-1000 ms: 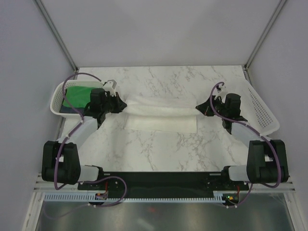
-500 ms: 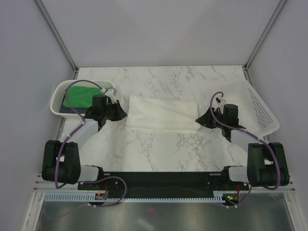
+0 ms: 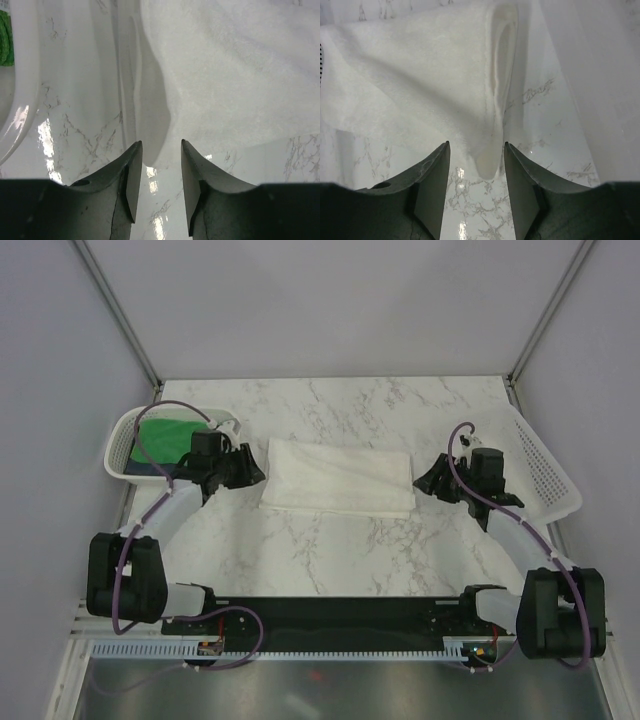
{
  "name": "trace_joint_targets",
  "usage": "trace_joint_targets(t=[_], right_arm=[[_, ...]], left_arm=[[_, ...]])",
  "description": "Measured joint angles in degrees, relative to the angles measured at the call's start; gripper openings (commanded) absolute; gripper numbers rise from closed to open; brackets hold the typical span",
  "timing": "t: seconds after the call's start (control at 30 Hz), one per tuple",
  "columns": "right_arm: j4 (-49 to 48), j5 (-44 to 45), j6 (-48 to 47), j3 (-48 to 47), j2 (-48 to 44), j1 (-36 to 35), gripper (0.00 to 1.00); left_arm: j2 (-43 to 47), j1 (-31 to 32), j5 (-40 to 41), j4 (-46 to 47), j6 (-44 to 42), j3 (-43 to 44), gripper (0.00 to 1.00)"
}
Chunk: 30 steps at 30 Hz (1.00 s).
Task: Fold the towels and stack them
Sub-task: Fold the towel
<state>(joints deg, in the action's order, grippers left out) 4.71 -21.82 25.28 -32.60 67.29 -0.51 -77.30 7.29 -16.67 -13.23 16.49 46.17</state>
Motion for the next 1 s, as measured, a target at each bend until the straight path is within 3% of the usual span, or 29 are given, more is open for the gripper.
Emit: trace_joint_targets(t=[0.27,0.6,0.67,0.7,0.8,0.9,1.0], right_arm=[[1.49,-1.46,0.9,-2.4,0.13,0.0,0.57],[0.22,-1.88,0.85,-0.02,4.7,-1.49,0.56],[-0.26,-2.1,0.83,0.57,5.31,-1.88,0.56],[-0.63,-2.36,0.81,0.79,5.62,-2.01,0.56],[-1.95,-3.21,0.59,1.51,6.38,-2.29,0.5],[-3.74,-3.34,-0.09,2.71,7.74,-2.4,0.31],[-4.22,-3.04,-0.48,3.93,9.4,-2.47,0.26]], left_arm=[[-0.5,2.58,-0.24,-0.39,0.42,0.24,0.5],[-7.54,3.37,0.17,-0.39,0.42,0.2,0.47],[-8.79,3.34,0.42,-0.42,0.42,0.07,0.4],[-9.27,3.34,0.63,-0.44,0.42,0.07,0.28],[-10.45,3.37,1.81,-0.68,0.68,0.07,0.02],[-10.95,3.52,3.39,-1.57,0.68,0.07,0.02],[-10.95,3.67,4.83,-1.75,0.7,0.07,0.02]])
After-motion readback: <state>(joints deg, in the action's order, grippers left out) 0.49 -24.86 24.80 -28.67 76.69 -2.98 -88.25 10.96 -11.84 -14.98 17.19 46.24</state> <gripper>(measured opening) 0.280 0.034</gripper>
